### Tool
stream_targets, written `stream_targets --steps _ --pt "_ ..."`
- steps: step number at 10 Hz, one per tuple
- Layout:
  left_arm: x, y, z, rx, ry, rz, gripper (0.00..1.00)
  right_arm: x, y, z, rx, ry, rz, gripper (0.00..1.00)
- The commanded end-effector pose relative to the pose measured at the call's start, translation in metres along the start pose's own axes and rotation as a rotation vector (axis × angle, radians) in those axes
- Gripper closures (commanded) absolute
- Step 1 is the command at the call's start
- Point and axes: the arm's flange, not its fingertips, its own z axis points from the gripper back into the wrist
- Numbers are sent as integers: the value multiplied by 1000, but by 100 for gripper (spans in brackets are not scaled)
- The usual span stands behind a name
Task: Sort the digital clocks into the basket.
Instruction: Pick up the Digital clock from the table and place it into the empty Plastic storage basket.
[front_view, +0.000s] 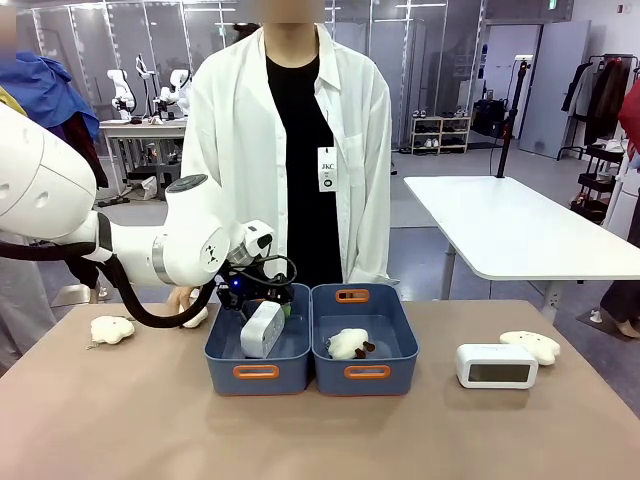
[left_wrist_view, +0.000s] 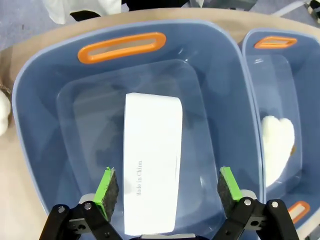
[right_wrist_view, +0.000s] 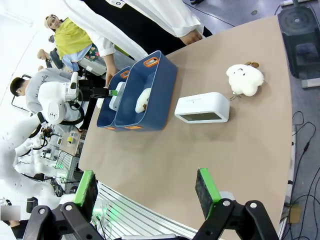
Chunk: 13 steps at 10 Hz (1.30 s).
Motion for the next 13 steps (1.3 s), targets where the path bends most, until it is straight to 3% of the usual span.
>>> stream_targets --steps 1,13 --pt "1 3 -3 6 -4 -2 0 -1 1 1 13 -12 15 0" --pt "1 3 -3 6 -4 -2 0 -1 1 1 13 -12 15 0"
